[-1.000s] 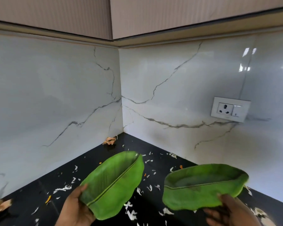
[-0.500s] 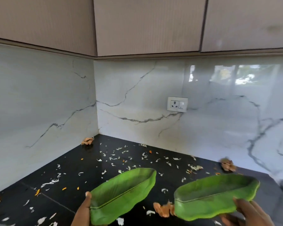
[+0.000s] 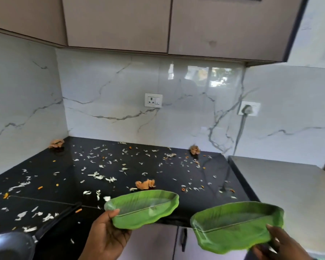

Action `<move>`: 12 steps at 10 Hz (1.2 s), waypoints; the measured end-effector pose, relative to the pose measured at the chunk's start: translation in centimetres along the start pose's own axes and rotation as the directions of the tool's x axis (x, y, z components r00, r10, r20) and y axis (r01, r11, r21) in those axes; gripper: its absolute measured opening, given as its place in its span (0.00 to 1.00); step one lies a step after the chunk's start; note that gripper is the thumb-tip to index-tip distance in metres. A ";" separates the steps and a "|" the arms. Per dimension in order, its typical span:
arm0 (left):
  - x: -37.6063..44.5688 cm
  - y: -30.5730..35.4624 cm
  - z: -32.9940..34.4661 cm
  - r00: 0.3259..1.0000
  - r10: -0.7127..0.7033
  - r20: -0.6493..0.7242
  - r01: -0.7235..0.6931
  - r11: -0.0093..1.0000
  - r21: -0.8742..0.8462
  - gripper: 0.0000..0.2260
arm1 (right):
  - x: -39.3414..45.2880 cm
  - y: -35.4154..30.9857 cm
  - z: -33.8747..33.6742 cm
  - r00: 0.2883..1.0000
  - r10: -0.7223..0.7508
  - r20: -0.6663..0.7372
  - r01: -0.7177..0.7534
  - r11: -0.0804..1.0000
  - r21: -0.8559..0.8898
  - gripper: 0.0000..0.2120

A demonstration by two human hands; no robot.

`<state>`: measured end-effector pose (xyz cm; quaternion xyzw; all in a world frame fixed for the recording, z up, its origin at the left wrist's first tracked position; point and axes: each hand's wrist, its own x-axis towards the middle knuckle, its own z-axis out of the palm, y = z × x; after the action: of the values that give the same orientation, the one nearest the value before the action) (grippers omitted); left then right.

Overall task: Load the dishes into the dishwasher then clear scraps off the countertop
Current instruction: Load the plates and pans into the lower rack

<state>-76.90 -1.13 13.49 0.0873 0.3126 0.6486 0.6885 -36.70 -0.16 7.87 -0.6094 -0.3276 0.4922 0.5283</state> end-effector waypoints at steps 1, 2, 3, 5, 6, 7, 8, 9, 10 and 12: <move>-1.7 -3.3 2.1 0.997 -0.061 0.046 0.061 0.998 -0.003 0.23 | -4.4 -2.8 -4.6 0.997 0.001 -0.080 0.020 0.965 0.261 0.60; -3.6 -8.1 4.8 0.991 -0.109 0.071 0.108 0.994 0.015 0.20 | -9.9 -4.3 -7.6 0.986 -0.014 -0.168 0.079 0.920 0.383 0.21; -5.5 -14.5 6.6 0.981 -0.189 0.038 0.187 0.981 0.041 0.08 | -12.7 -3.4 -14.3 0.958 0.123 -0.261 0.013 0.884 0.467 0.07; -9.5 -30.7 8.1 0.914 -0.402 -0.051 0.404 0.912 0.066 0.14 | -18.2 -0.6 -30.2 0.855 0.268 -0.444 -0.017 0.870 0.493 0.07; -11.3 -37.0 8.0 0.844 -0.511 -0.161 0.530 0.842 0.106 0.09 | -20.5 1.4 -37.3 0.798 0.338 -0.499 -0.030 0.849 0.528 0.05; -12.6 -41.9 7.9 0.776 -0.580 -0.249 0.619 0.776 0.122 0.09 | -21.7 3.6 -42.9 0.719 0.405 -0.565 0.005 0.809 0.587 0.05; -12.7 -45.0 7.5 0.734 -0.561 -0.383 0.662 0.716 0.221 0.11 | -21.9 5.7 -45.9 0.634 0.495 -0.594 0.028 0.753 0.658 0.05; -12.1 -48.4 6.4 0.732 -0.520 -0.440 0.668 0.674 0.315 0.15 | -21.8 8.8 -48.3 0.555 0.546 -0.627 0.054 0.729 0.683 0.06; -11.7 -51.4 5.7 0.751 -0.489 -0.443 0.649 0.670 0.360 0.17 | -21.8 10.5 -48.8 0.495 0.557 -0.667 0.049 0.748 0.661 0.07; -12.1 -56.9 4.9 0.730 -0.492 -0.474 0.679 0.597 0.427 0.16 | -20.5 17.4 -53.1 0.475 0.616 -0.629 0.020 0.707 0.707 0.21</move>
<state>-26.04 -19.41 -8.72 0.0793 0.6067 0.2610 0.7467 5.26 -40.09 -6.02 -0.6022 0.2714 0.3077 0.6848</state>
